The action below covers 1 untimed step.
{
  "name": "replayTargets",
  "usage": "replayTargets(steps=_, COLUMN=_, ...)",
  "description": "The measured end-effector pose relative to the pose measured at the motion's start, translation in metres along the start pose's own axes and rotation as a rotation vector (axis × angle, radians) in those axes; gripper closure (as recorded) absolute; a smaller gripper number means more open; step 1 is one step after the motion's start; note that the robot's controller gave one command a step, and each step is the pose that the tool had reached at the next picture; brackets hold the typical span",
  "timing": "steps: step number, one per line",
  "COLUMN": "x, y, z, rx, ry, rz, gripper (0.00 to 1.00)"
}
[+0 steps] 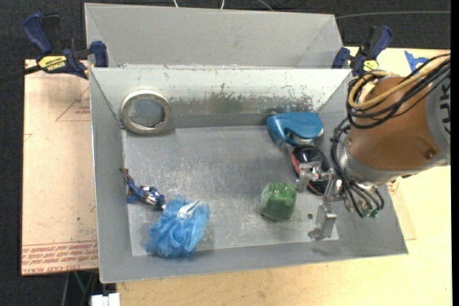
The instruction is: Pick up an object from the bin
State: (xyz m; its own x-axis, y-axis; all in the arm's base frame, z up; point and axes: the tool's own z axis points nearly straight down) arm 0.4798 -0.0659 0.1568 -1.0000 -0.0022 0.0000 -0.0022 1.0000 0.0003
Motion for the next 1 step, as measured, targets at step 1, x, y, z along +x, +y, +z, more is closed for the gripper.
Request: replayTargets(steps=1, x=0.0000, y=0.0001, z=0.0001, rx=0.000, ry=0.000, rz=0.000, gripper=0.00)
